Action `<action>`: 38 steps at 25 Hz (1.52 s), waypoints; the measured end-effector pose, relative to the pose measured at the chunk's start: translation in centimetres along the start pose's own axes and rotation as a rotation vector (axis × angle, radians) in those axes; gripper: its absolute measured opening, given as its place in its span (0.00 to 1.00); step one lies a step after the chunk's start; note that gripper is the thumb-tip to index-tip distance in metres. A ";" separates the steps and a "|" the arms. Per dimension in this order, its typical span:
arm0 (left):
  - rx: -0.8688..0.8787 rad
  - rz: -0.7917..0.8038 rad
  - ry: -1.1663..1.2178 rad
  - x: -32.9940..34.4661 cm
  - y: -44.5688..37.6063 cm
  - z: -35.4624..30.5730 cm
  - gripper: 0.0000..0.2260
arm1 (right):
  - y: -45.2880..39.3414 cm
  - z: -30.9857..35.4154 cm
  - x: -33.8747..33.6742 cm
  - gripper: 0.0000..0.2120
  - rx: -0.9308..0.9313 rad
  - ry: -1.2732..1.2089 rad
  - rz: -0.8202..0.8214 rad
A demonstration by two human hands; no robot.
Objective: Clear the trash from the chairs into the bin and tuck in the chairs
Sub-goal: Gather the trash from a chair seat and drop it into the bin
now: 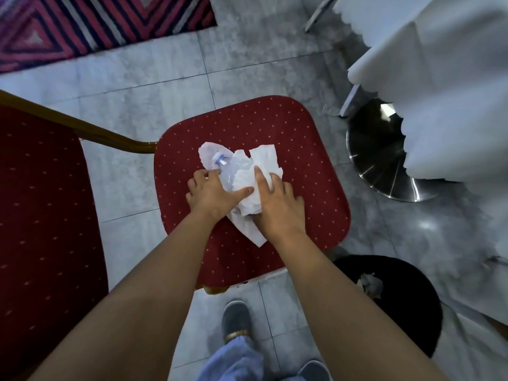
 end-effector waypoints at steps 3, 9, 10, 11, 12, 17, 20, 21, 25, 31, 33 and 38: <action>-0.087 0.180 0.318 1.5 -0.5 0.3 0.42 | 0.4 -0.3 0.1 0.47 0.029 -0.019 -0.025; -0.136 0.474 0.880 3.7 2.9 -1.0 0.20 | 3.2 -1.6 -0.3 0.42 0.092 -0.103 -0.045; -0.143 0.477 0.905 4.0 3.5 -1.3 0.20 | 3.8 -2.0 -0.3 0.42 0.102 -0.111 -0.038; -0.144 0.486 0.929 4.5 4.4 -1.9 0.20 | 4.6 -2.7 -0.4 0.44 0.117 -0.121 -0.035; -0.147 0.500 0.940 4.9 5.4 -2.6 0.20 | 5.6 -3.6 -0.6 0.45 0.137 -0.133 -0.041; -0.119 0.567 0.895 9.0 10.3 -7.0 0.23 | 11.6 -9.2 -1.0 0.44 0.254 -0.150 -0.113; -0.123 0.618 0.896 13.0 14.4 -10.5 0.27 | 16.0 -14.1 -1.0 0.41 0.353 -0.161 -0.171; -0.125 0.635 0.901 14.5 16.0 -11.7 0.27 | 17.7 -15.9 -0.8 0.41 0.378 -0.160 -0.168; -0.107 0.677 0.874 20.2 21.9 -15.1 0.33 | 23.8 -22.2 0.6 0.42 0.444 -0.148 -0.143; -0.133 0.732 0.766 30.7 28.4 -17.5 0.25 | 31.9 -30.6 6.0 0.45 0.556 -0.180 -0.039; -0.159 0.722 0.706 33.7 29.6 -17.4 0.30 | 33.5 -32.7 8.3 0.47 0.584 -0.216 0.012; -0.196 0.658 0.628 38.4 29.3 -16.2 0.33 | 33.4 -35.4 13.2 0.48 0.618 -0.337 0.193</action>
Point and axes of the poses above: each hand's wrist, its own y-axis away from the middle knuckle, its own x-axis out of the palm, z = x × y, the point moved 5 cm from there along -y, towards the middle knuckle, and after that the axes turned 4 degrees about -x, right-handed, at the moved point
